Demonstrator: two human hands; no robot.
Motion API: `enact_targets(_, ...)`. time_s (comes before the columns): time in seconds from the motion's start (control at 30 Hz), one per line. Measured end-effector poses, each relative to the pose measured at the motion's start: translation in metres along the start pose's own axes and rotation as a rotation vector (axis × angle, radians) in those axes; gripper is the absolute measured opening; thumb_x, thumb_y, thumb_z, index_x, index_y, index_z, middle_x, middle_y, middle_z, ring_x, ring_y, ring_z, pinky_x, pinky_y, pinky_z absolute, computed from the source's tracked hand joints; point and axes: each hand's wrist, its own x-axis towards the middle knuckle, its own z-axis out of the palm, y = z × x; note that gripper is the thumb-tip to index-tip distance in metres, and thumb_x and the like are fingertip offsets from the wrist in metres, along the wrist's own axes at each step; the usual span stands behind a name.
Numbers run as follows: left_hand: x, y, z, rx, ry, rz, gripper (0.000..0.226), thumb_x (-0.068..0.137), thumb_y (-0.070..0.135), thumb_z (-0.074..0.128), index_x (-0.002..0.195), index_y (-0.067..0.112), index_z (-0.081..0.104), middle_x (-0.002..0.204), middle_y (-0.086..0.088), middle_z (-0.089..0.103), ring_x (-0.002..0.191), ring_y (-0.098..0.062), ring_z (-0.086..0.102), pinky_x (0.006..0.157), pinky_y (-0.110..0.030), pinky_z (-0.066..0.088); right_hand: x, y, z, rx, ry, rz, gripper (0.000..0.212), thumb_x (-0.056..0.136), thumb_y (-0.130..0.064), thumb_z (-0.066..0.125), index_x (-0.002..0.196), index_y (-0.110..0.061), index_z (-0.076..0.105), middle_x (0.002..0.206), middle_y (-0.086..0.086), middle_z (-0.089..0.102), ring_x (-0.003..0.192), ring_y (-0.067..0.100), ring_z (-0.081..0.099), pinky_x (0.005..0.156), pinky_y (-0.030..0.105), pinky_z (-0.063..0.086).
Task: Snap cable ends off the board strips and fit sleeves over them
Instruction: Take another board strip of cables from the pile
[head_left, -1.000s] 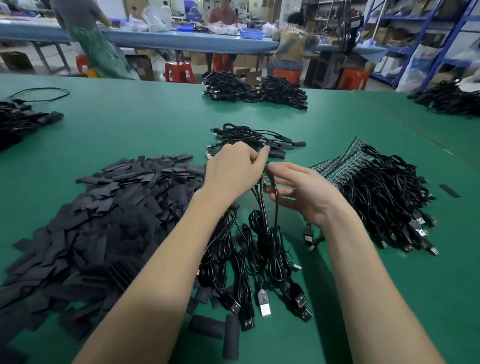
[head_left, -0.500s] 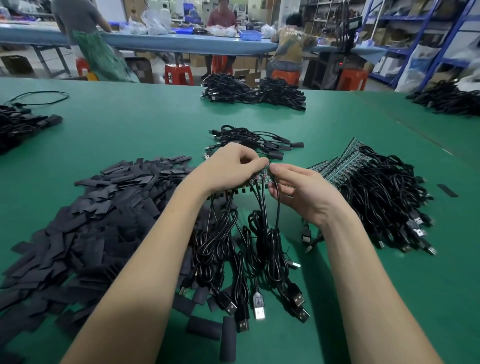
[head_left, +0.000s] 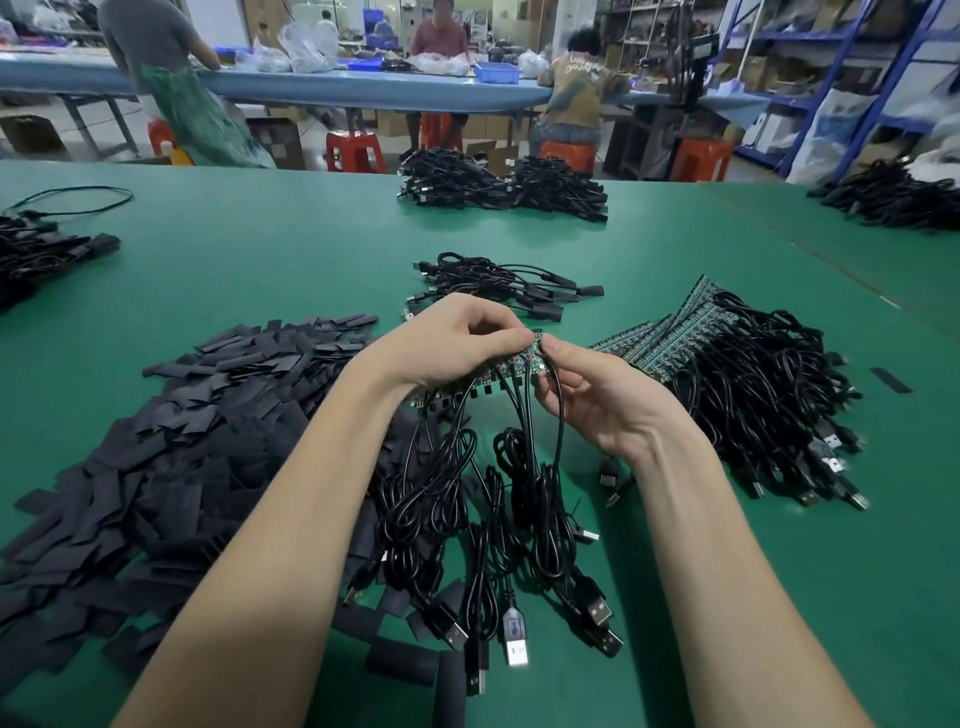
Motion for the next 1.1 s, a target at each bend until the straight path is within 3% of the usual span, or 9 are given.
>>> enact_targets(0.1,-0.003,0.002,-0.001,-0.088,0.002,-0.007,0.021,0.098,0.034,0.063,0.096,0.017,0.075,0.085,-0.006,0.064,0.077,-0.014,0.051,0.075,-0.032,0.038,-0.003,0.000,0.001,0.127,0.028,0.048,0.019,0.069,-0.010,0.080,0.085,-0.003,0.073,0.076,0.007,0.070,0.057,0.011,0.065,0.056,0.020,0.057)
enact_targets(0.2,-0.005,0.003,-0.003,-0.080,0.032,-0.033,0.021,0.096,0.039,0.065,0.088,0.023,0.075,0.078,0.001,0.060,0.072,-0.011,0.048,0.072,-0.029,0.037,-0.008,-0.005,0.001,0.112,0.039,0.036,0.009,0.070,-0.015,0.081,0.074,-0.009,0.076,0.075,0.005,0.070,0.059,0.011,0.064,0.056,0.018,0.057)
enact_targets(0.33,-0.004,-0.004,-0.006,0.167,-0.049,-0.174,0.025,0.095,0.049,0.061,0.092,0.027,0.074,0.085,-0.003,0.068,0.076,-0.010,0.055,0.082,-0.033,0.047,-0.011,-0.015,-0.006,-0.071,0.097,-0.021,0.018,0.071,-0.028,0.081,0.082,-0.021,0.069,0.074,-0.005,0.070,0.062,0.010,0.063,0.063,0.020,0.050)
enact_targets(0.47,-0.002,-0.003,0.022,0.392,0.268,-0.145,0.019,0.096,0.037,0.063,0.109,0.023,0.066,0.110,0.007,0.068,0.094,-0.010,0.061,0.095,-0.032,0.049,-0.008,-0.016,-0.004,-0.338,0.167,-0.112,0.007,0.084,-0.029,0.079,0.084,-0.024,0.074,0.074,-0.010,0.069,0.054,0.006,0.055,0.058,0.017,0.044)
enact_targets(0.53,-0.004,0.003,0.040,0.143,0.419,-0.059,0.012,0.096,0.031,0.063,0.103,0.021,0.066,0.102,0.009,0.070,0.089,-0.008,0.065,0.087,-0.025,0.051,-0.006,-0.013,0.000,-0.359,0.224,-0.171,0.004,0.087,-0.024,0.077,0.088,-0.020,0.076,0.077,-0.006,0.070,0.049,0.005,0.050,0.051,0.015,0.044)
enact_targets(0.7,-0.013,0.002,0.074,-0.601,0.373,-0.141,0.016,0.096,0.014,0.067,0.108,0.005,0.061,0.104,-0.019,0.072,0.071,-0.010,0.069,0.071,-0.023,0.059,-0.007,-0.007,0.009,-0.297,0.246,-0.201,0.004,0.089,-0.015,0.075,0.092,-0.014,0.074,0.067,-0.004,0.069,0.048,0.009,0.052,0.049,0.016,0.048)
enact_targets(0.9,-0.018,-0.006,0.075,-0.773,0.424,-0.156,0.008,0.094,0.007,0.067,0.099,0.009,0.061,0.091,-0.010,0.071,0.069,-0.011,0.070,0.066,-0.022,0.057,-0.005,-0.005,0.016,-0.452,0.252,-0.221,0.004,0.092,-0.017,0.072,0.094,-0.014,0.074,0.063,-0.007,0.065,0.051,0.007,0.062,0.051,0.018,0.051)
enact_targets(1.0,-0.017,-0.005,0.079,-0.809,0.441,-0.165,0.011,0.094,0.010,0.069,0.098,0.010,0.059,0.100,-0.019,0.073,0.077,-0.017,0.072,0.066,-0.023,0.056,-0.003,-0.008,0.016,-0.555,0.248,-0.231,0.008,0.094,-0.022,0.069,0.096,-0.015,0.073,0.074,-0.001,0.070,0.063,0.012,0.068,0.060,0.023,0.058)
enact_targets(1.1,-0.017,-0.003,0.079,-0.890,0.419,-0.185,0.013,0.095,0.010,0.067,0.100,0.011,0.055,0.097,-0.011,0.076,0.077,-0.016,0.071,0.066,-0.022,0.056,-0.004,-0.017,0.014,-0.681,0.211,-0.224,0.015,0.099,-0.023,0.062,0.097,-0.013,0.074,0.072,0.000,0.070,0.064,0.012,0.068,0.067,0.028,0.062)
